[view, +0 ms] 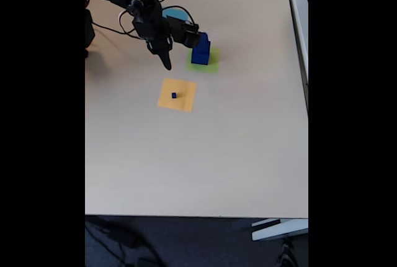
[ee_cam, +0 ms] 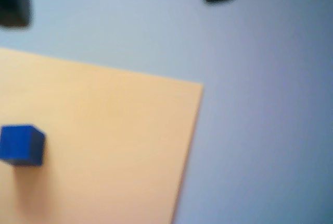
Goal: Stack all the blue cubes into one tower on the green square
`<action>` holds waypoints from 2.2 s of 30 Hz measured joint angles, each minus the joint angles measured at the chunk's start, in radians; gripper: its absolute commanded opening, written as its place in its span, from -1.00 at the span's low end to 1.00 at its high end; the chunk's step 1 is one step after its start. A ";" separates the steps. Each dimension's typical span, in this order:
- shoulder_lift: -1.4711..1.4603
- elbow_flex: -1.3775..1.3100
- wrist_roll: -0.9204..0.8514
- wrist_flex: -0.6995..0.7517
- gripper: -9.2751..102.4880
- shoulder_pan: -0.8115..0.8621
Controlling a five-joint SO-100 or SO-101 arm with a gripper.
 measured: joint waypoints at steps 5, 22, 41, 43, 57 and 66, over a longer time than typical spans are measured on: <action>0.055 0.072 -0.034 -0.097 -0.55 0.006; 0.244 0.471 -0.028 -0.474 -0.61 0.028; 0.430 0.836 0.011 -0.881 -0.59 0.066; 0.439 0.900 0.012 -0.966 -0.59 0.063; 0.457 1.097 0.095 -1.267 -0.62 0.092; 0.279 1.065 0.152 -1.358 -0.64 0.169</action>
